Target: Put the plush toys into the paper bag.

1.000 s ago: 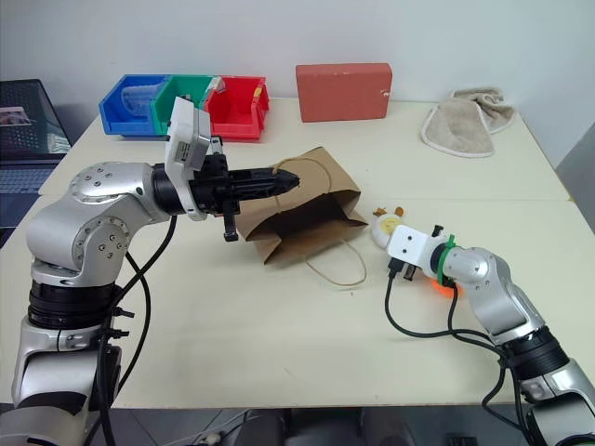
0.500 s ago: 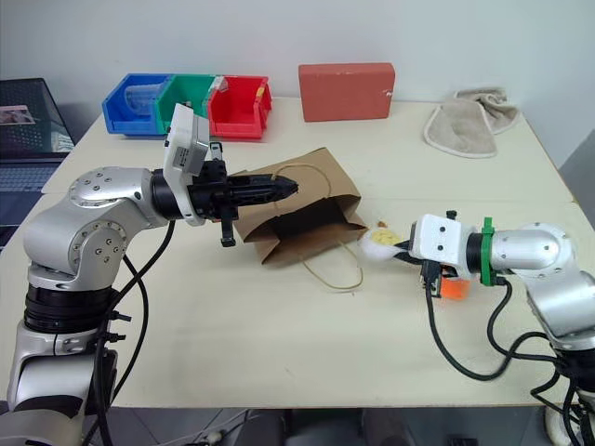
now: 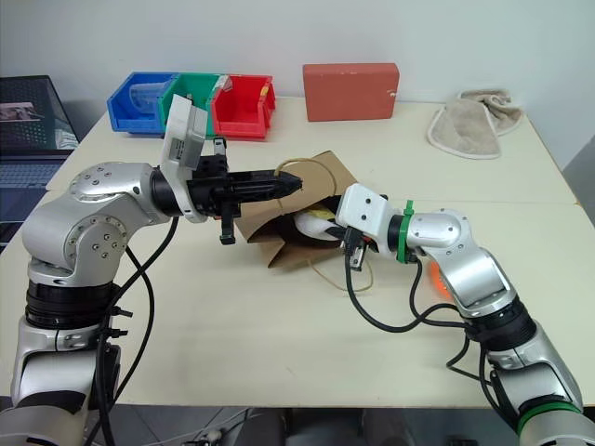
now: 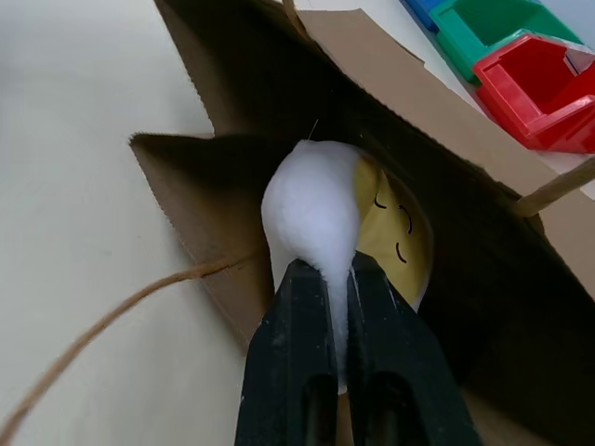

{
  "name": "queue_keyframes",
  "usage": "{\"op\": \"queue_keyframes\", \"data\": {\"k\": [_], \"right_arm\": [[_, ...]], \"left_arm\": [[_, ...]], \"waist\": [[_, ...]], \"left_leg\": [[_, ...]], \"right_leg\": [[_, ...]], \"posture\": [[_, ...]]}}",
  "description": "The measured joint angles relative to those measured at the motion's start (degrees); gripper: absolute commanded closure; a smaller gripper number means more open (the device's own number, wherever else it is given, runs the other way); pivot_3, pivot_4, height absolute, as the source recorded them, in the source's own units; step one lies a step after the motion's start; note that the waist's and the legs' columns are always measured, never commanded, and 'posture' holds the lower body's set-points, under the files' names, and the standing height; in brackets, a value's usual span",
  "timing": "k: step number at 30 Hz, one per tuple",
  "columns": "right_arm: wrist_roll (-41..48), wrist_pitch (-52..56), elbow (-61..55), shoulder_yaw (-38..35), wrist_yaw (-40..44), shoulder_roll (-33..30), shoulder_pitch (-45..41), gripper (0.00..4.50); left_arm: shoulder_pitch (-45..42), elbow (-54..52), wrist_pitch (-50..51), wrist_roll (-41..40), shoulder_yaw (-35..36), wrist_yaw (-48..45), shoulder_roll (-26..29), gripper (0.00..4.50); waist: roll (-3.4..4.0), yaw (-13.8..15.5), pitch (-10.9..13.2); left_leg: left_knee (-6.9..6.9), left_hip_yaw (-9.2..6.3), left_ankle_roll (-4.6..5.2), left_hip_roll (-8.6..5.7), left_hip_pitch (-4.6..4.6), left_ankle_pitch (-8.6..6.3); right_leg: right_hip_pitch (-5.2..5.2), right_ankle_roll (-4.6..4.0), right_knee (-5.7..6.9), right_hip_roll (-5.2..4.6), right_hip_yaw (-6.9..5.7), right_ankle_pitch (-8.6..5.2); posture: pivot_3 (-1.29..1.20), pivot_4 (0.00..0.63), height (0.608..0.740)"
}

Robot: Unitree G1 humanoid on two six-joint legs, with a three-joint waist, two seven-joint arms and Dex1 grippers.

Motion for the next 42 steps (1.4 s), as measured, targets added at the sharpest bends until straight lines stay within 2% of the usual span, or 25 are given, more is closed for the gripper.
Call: {"op": "queue_keyframes", "data": {"k": [4,9,16,20,24,25,29,33,37,42], "right_arm": [[-3.9,-1.3,5.7,2.8,-5.2,7.7,-1.3,4.48],[-6.4,-1.5,7.5,2.6,-10.1,11.7,-1.3,3.07],[-4.9,1.7,1.0,0.3,-7.3,8.1,0.2,0.61],[-0.1,6.9,-8.0,-3.4,-2.0,2.0,2.2,0.61],[6.7,11.6,-17.0,-8.2,5.1,-6.8,5.5,0.61],[9.7,12.5,-20.6,-10.5,8.9,-12.2,8.5,0.61],[13.3,14.0,-24.1,-18.7,16.5,-27.4,19.5,0.61],[9.5,8.9,-21.9,-22.7,16.9,-35.3,28.3,0.61],[3.0,1.9,-15.1,-23.4,15.0,-38.7,35.6,0.61],[-0.2,-3.1,-10.7,-22.7,11.7,-36.9,35.7,0.61]], "left_arm": [[-0.1,-0.9,1.1,-1.2,0.0,1.1,-1.0,4.50],[-0.1,-1.0,2.1,-2.5,0.5,2.3,-1.5,4.50],[-0.1,-0.8,1.9,-2.2,0.6,2.4,-2.1,4.50],[0.0,-0.5,1.0,-1.8,0.5,2.5,-3.0,4.50],[0.0,-0.4,0.8,-1.1,0.2,2.6,-3.5,4.50],[0.0,-0.4,0.6,-0.9,-0.1,2.6,-3.9,4.50],[0.4,0.3,0.3,-0.6,-0.2,2.4,-3.8,4.50],[0.3,0.4,0.0,-0.4,-0.5,2.3,-4.0,4.50],[0.4,0.4,-0.1,-0.1,-0.5,2.2,-3.9,4.50],[0.4,0.4,-0.1,0.1,-0.5,2.2,-3.9,4.50]], "waist": [[0.00,-0.1,0.0],[0.00,0.0,0.0],[0.00,0.1,0.0],[0.01,0.1,0.0],[0.02,0.1,0.0],[0.02,0.6,0.0],[0.01,1.3,0.0],[0.01,1.0,0.0],[0.01,0.7,0.0],[0.01,0.2,0.0]], "left_leg": [[-0.05,0.00,-0.07,0.02,-0.01,0.04],[-0.03,-0.01,-0.08,0.00,-0.03,0.05],[-0.03,-0.02,-0.07,0.00,-0.02,0.04],[-0.03,-0.02,0.04,-0.02,-0.04,-0.02],[-0.02,-0.02,0.10,-0.03,-0.02,-0.05],[-0.03,-0.03,0.11,-0.07,-0.06,-0.06],[0.01,0.01,0.14,-0.11,-0.05,-0.08],[0.05,0.08,0.15,-0.07,0.11,-0.07],[0.12,0.21,0.14,-0.08,0.11,-0.07],[0.14,0.18,0.13,-0.08,0.13,-0.06]], "right_leg": [[-0.05,0.00,0.04,0.01,-0.01,0.00],[-0.05,-0.01,0.06,0.00,-0.01,0.00],[-0.04,0.00,0.06,0.00,-0.02,0.00],[-0.04,0.00,0.05,-0.01,-0.01,0.00],[-0.01,0.00,0.05,-0.02,-0.01,0.00],[0.01,0.00,-0.02,-0.05,-0.03,0.00],[0.05,0.00,-0.10,-0.09,0.00,0.00],[0.15,0.02,-0.07,-0.04,0.08,-0.01],[0.16,0.08,-0.09,-0.05,0.23,0.02],[0.20,0.10,-0.09,-0.04,0.22,0.03]], "posture": [[0.00,0.150,0.740],[0.00,0.150,0.740],[0.00,0.150,0.740],[0.00,0.150,0.740],[0.00,0.150,0.740],[0.00,0.150,0.740],[0.00,0.150,0.740],[0.00,0.150,0.740],[0.00,0.150,0.740],[0.00,0.150,0.740]]}}
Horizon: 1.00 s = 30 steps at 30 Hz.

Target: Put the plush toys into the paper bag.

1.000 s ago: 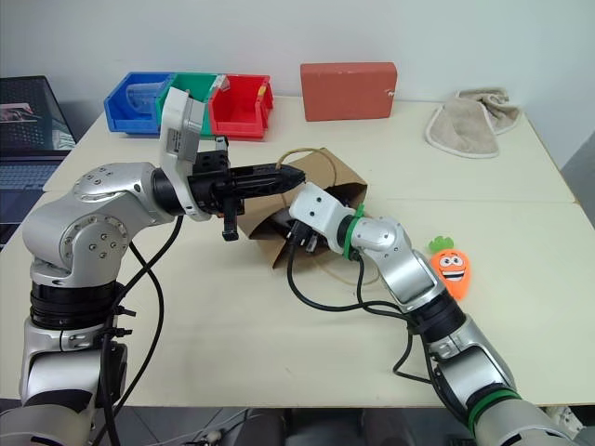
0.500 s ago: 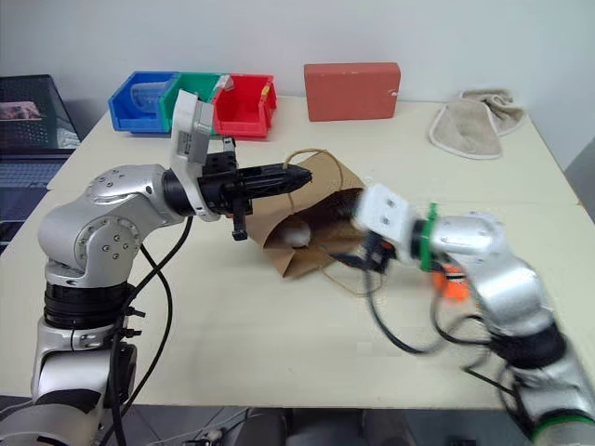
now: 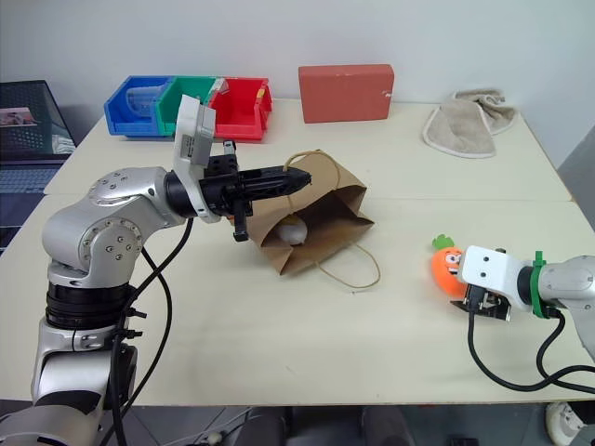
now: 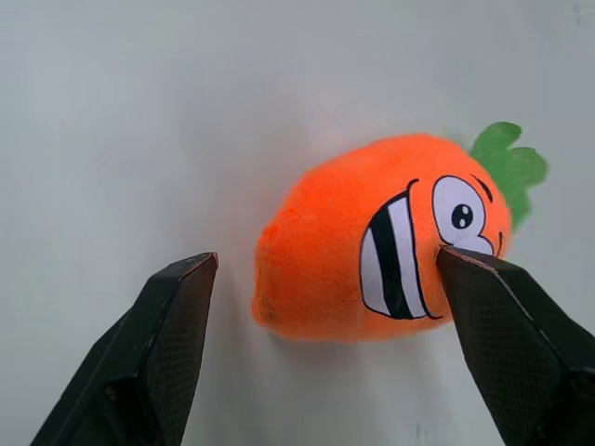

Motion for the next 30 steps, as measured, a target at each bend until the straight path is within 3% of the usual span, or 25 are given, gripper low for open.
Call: {"op": "queue_keyframes", "data": {"k": [3,13,19,22,26,30], "right_arm": [[-3.1,-3.4,3.6,2.2,-2.4,1.7,-1.8,1.22],[-3.4,-6.2,6.6,3.2,-2.6,3.6,-5.3,4.49],[9.2,1.9,-4.9,2.2,3.5,5.2,-6.8,4.49],[16.7,8.6,-12.7,2.3,3.4,8.1,-12.8,4.49],[18.3,12.6,-14.3,5.1,0.6,12.4,-19.2,4.49],[12.4,11.1,-6.7,13.1,-3.6,19.9,-26.9,4.49]], "left_arm": [[0.0,0.0,0.0,0.1,0.0,0.0,0.1,4.50],[0.1,-0.1,0.0,0.1,0.0,0.1,0.3,4.50],[-0.1,-0.1,0.1,0.0,0.3,0.2,0.4,4.50],[-0.6,0.2,0.2,-0.1,0.4,0.1,0.6,4.50],[-0.9,0.5,0.5,-0.8,1.0,-0.2,1.3,4.50],[-1.8,0.7,0.9,-1.2,1.3,-1.1,1.5,4.50]], "waist": [[0.00,0.0,0.0],[0.01,0.0,0.0],[0.01,-0.1,0.0],[0.02,-0.1,0.0],[-0.01,0.0,0.0],[-0.01,-0.1,0.0]], "left_leg": [[0.01,-0.01,0.00,0.00,0.00,0.00],[0.00,-0.03,-0.01,-0.01,0.01,0.00],[-0.03,-0.07,-0.01,0.01,0.01,0.00],[0.00,-0.11,-0.02,0.01,0.00,0.01],[0.03,-0.15,-0.02,0.01,0.01,0.01],[0.03,-0.15,-0.03,0.02,0.01,0.01]], "right_leg": [[0.01,0.01,0.00,-0.01,0.00,0.00],[0.03,0.01,0.01,-0.02,-0.02,0.01],[0.03,0.01,0.02,0.00,-0.05,0.01],[0.05,0.01,0.03,0.00,-0.08,0.01],[0.07,0.02,0.02,0.00,-0.12,0.02],[0.04,0.01,0.02,0.00,-0.14,0.02]], "posture": [[0.00,0.150,0.740],[0.00,0.150,0.740],[0.00,0.150,0.740],[0.00,0.150,0.740],[0.00,0.150,0.740],[0.00,0.150,0.740]]}}
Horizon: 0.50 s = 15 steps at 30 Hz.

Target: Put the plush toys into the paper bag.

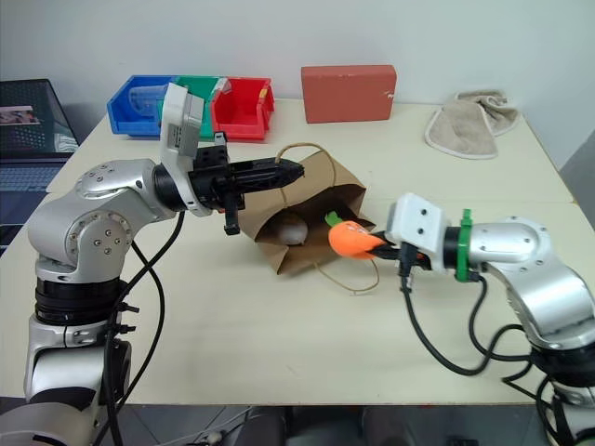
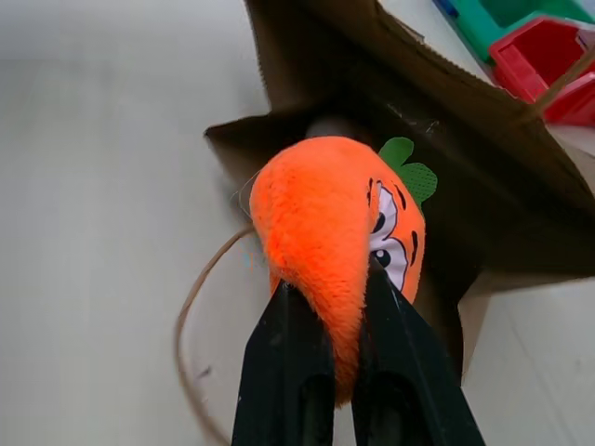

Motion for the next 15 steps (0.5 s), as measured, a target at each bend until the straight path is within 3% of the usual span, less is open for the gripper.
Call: {"op": "queue_keyframes", "data": {"k": [6,11,12,15], "right_arm": [[-11.4,-4.4,16.6,9.4,-8.3,13.1,-8.2,4.49],[-18.0,-7.2,24.5,11.2,-14.6,19.0,-11.3,4.49],[-19.1,-7.8,25.9,11.2,-15.9,19.7,-11.7,3.91],[-20.8,-8.5,26.5,11.1,-17.6,21.1,-11.8,2.85]], "left_arm": [[-0.3,-0.2,0.4,-0.2,0.0,0.1,-0.5,4.50],[0.0,-0.4,0.7,-1.0,0.0,0.2,-0.7,4.50],[0.0,-0.5,0.8,-1.1,0.0,0.2,-0.7,4.50],[0.2,-0.6,1.4,-1.2,0.0,0.3,-0.7,4.50]], "waist": [[0.00,-0.1,0.0],[0.00,0.0,0.0],[0.00,0.0,0.0],[0.00,0.0,0.0]], "left_leg": [[-0.08,0.01,-0.17,0.01,-0.12,0.09],[-0.15,-0.02,-0.20,0.01,-0.20,0.10],[-0.14,-0.01,-0.20,0.01,-0.20,0.11],[-0.14,-0.02,-0.20,0.01,-0.18,0.10]], "right_leg": [[-0.21,-0.02,0.06,-0.01,-0.01,0.01],[-0.27,-0.03,0.07,-0.03,-0.07,0.01],[-0.29,-0.03,0.08,-0.03,-0.06,0.01],[-0.29,-0.03,0.11,-0.02,-0.06,0.01]], "posture": [[0.00,0.150,0.740],[0.00,0.150,0.740],[0.00,0.150,0.740],[0.00,0.150,0.740]]}}
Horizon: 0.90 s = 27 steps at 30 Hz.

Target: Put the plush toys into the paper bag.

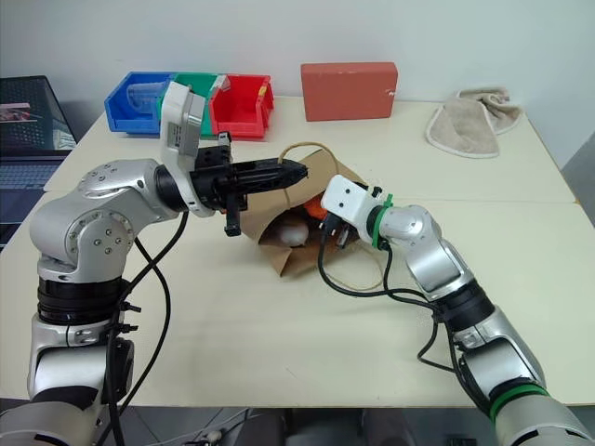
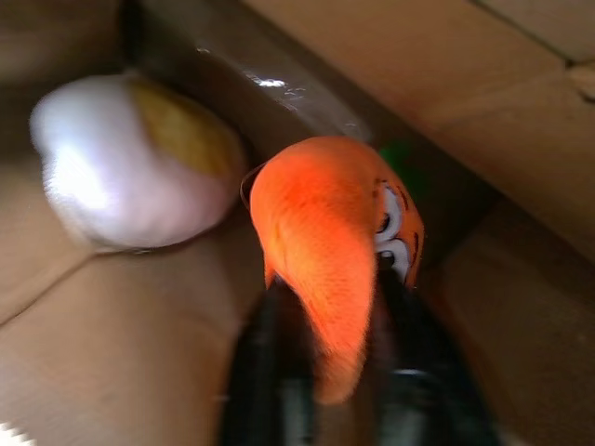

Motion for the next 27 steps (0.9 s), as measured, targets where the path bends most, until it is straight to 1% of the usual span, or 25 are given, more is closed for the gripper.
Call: {"op": "queue_keyframes", "data": {"k": [1,4,6,8,12,15,18,21,23,25,27], "right_arm": [[-0.2,-0.1,-0.2,0.0,-0.1,0.2,0.0,2.45],[-0.6,-0.1,-0.9,0.0,0.2,0.0,0.1,1.48],[-0.8,-0.1,-2.5,-0.1,0.9,-0.7,0.5,0.70],[-0.7,0.2,-5.0,-0.4,2.4,-1.9,1.2,0.05],[3.7,3.6,-13.9,-2.7,8.3,-6.1,3.8,0.05],[9.5,7.6,-21.8,-6.7,13.0,-9.8,5.6,0.05],[15.8,11.9,-28.7,-11.7,17.0,-14.5,9.4,0.05],[20.4,15.5,-31.8,-15.3,18.6,-17.4,12.1,0.05],[22.9,17.7,-33.3,-18.8,18.6,-19.8,17.1,0.05],[22.8,18.8,-31.3,-20.3,16.9,-20.1,21.2,0.05],[21.7,18.9,-27.6,-20.0,14.4,-19.4,23.8,0.05]], "left_arm": [[0.0,0.0,0.1,0.0,0.0,0.1,0.0,4.50],[0.0,0.0,0.1,0.0,0.0,0.6,0.0,4.50],[0.0,0.0,0.1,0.1,0.0,1.0,-0.2,4.50],[0.0,0.0,0.0,0.1,0.0,1.1,-0.6,4.50],[-0.1,0.4,-0.3,0.5,-0.2,1.7,-1.4,4.50],[-0.3,0.7,-1.2,1.1,-0.3,2.1,-1.6,4.50],[-0.3,1.0,-1.5,1.5,-0.3,2.2,-1.8,4.50],[-0.5,1.4,-1.5,1.6,-0.4,2.2,-2.0,4.50],[-0.6,1.6,-1.5,1.6,-0.4,2.2,-2.1,4.50],[-0.6,1.7,-1.5,1.7,-0.3,2.2,-1.9,4.50],[-0.6,1.8,-1.5,1.8,-0.3,2.2,-1.9,4.50]], "waist": [[0.00,0.0,0.0],[0.00,0.0,0.0],[0.00,0.0,0.0],[0.00,0.0,0.0],[0.00,0.1,0.0],[0.00,0.1,0.0],[0.00,0.2,0.0],[0.00,0.2,0.0],[-0.01,0.2,0.0],[-0.03,0.2,0.0],[-0.02,0.2,0.0]], "left_leg": [[0.00,0.00,0.00,0.00,0.00,0.00],[0.01,0.00,0.00,-0.01,0.00,0.00],[0.01,0.00,0.01,-0.01,0.00,-0.01],[0.01,0.00,0.01,-0.01,0.00,-0.01],[0.00,-0.01,0.02,-0.01,-0.02,-0.01],[0.01,-0.01,0.14,-0.01,0.00,-0.08],[0.02,-0.02,0.19,-0.01,0.01,-0.11],[0.05,0.00,0.20,-0.02,0.03,-0.11],[0.04,-0.02,0.20,-0.02,0.05,-0.11],[0.06,0.00,0.20,-0.02,0.05,-0.11],[0.07,0.04,0.20,-0.04,0.06,-0.11]], "right_leg": [[0.00,0.00,0.01,0.00,0.00,0.00],[0.00,0.00,0.01,0.00,0.00,0.00],[0.00,0.00,0.01,0.00,0.00,0.00],[0.00,0.00,0.01,0.00,0.00,0.00],[0.01,0.00,0.00,0.00,0.00,0.00],[0.02,0.00,0.00,0.00,0.00,0.00],[0.06,0.00,-0.01,0.00,-0.01,0.00],[0.06,0.00,0.00,0.00,0.02,0.00],[0.11,0.00,-0.01,0.01,0.01,0.00],[0.13,0.00,-0.04,0.01,0.02,0.00],[0.12,0.00,-0.03,0.00,0.08,0.00]], "posture": [[0.00,0.150,0.740],[0.00,0.150,0.740],[0.00,0.150,0.740],[0.00,0.150,0.740],[0.00,0.150,0.740],[0.00,0.150,0.740],[0.00,0.150,0.740],[0.00,0.150,0.740],[0.00,0.150,0.740],[0.00,0.150,0.740],[0.00,0.150,0.740]]}}
